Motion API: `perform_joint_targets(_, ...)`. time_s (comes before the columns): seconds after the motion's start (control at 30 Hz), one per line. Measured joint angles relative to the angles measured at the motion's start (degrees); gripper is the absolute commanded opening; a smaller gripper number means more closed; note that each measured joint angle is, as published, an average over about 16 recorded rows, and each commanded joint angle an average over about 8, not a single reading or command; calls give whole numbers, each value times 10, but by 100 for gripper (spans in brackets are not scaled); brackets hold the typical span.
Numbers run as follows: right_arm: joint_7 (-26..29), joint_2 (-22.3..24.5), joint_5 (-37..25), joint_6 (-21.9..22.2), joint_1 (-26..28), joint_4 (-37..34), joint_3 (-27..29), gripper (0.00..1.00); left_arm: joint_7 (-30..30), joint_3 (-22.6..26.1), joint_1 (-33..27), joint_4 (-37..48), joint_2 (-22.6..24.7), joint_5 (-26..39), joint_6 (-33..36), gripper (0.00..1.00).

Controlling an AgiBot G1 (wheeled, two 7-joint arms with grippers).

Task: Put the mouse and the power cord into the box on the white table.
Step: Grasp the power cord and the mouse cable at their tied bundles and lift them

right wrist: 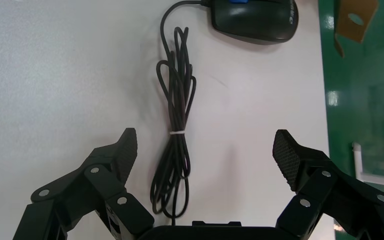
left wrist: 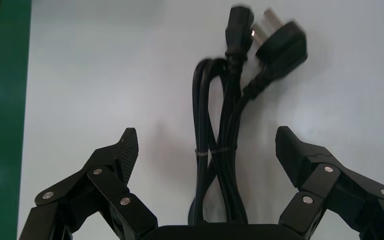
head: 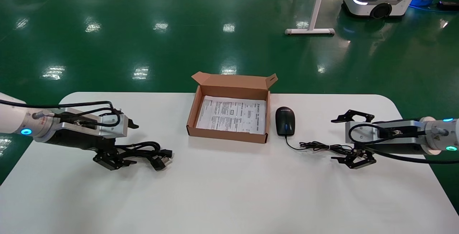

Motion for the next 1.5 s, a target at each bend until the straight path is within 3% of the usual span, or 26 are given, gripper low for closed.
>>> perform_joint_targets(0.07, -9, -7, -1, 6, 3, -18, -1, 100, 14, 1, -4, 20, 6, 2, -5, 100)
perform_joint_targets(0.1, -12, -10, -2, 8, 5, -25, -1, 93, 20, 1, -5, 29, 9, 3, -7, 94)
perform_joint_targets(0.33, -26, -23, -5, 24, 10, -62, -3, 6, 49, 2, -9, 71, 21, 5, -11, 8)
perform_joint_targets(0.37, -27, -24, -5, 25, 11, -65, -3, 0, 51, 3, -9, 74, 22, 5, -11, 1)
perform_joint_targets(1.5, -29, -24, -4, 25, 9, -65, -2, 0, 55, 1, -7, 73, 22, 3, -8, 0)
